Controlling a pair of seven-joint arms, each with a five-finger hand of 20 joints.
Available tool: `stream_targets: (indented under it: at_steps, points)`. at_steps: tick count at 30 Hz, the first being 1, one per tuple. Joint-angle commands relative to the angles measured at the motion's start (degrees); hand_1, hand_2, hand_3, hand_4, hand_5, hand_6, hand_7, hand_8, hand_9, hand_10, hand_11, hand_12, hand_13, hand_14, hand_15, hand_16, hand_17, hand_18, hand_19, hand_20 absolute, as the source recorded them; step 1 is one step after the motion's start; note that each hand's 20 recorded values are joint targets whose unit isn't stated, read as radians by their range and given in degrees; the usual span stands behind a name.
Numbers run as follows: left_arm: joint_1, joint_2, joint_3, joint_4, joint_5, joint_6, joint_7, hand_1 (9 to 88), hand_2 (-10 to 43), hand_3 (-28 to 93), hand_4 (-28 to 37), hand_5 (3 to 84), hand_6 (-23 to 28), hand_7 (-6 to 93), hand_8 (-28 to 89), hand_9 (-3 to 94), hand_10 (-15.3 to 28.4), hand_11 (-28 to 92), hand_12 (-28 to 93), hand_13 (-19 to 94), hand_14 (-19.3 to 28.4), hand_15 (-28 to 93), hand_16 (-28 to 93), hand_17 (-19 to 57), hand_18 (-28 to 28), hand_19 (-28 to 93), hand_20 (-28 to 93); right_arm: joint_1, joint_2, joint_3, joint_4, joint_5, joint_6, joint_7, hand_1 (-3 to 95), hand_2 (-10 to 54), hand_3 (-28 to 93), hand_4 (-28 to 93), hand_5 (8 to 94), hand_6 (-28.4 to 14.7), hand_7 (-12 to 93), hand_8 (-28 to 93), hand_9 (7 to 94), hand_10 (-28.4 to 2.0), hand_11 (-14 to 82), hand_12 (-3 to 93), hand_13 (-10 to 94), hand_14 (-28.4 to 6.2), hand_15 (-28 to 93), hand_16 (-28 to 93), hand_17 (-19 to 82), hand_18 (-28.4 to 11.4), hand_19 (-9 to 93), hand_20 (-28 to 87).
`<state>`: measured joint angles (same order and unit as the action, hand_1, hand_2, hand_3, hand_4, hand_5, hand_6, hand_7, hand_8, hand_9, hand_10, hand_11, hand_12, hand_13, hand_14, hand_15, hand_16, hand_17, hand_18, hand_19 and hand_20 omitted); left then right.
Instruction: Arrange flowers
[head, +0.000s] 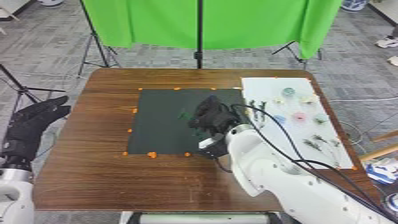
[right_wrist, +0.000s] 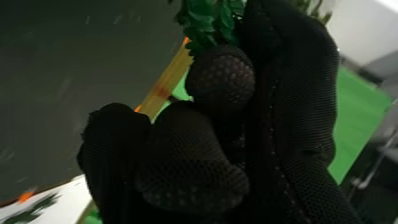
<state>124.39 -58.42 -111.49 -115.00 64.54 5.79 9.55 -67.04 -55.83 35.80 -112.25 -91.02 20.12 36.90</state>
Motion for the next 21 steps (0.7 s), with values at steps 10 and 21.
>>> stream_targets:
  at_steps: [10,21]
  points:
    - [0.64,-0.06,1.18,-0.97,1.48,-1.6,-1.93,31.8,-2.2,62,-20.6,49.9,5.7,11.0,-6,49.3,14.9,17,9,39,17.8,16,-4,8.4,14.2,18,17,7.46,-8.8,-9.34,7.55,12.09,7.65,-0.19,91.1,-9.5,-28,63,69.8,-5.8,50,17,85.2,-11.7,46.0,42.0,94,1.7,67,25,75,-6.6,93,46]
    - [-0.15,0.1,2.47,-0.94,1.57,-1.94,-2.21,32.0,-2.3,62,-20.1,49.7,5.7,11.0,-6,49.4,14.9,17,9,39,17.8,16,-4,8.3,14.2,18,17,8.28,-11.76,-10.94,9.93,24.54,14.99,-2.48,91.4,-9.5,-27,61,69.1,-6.4,52,14,87.4,-12.1,40.9,38.0,94,0.8,61,20,77,-4.7,86,41]
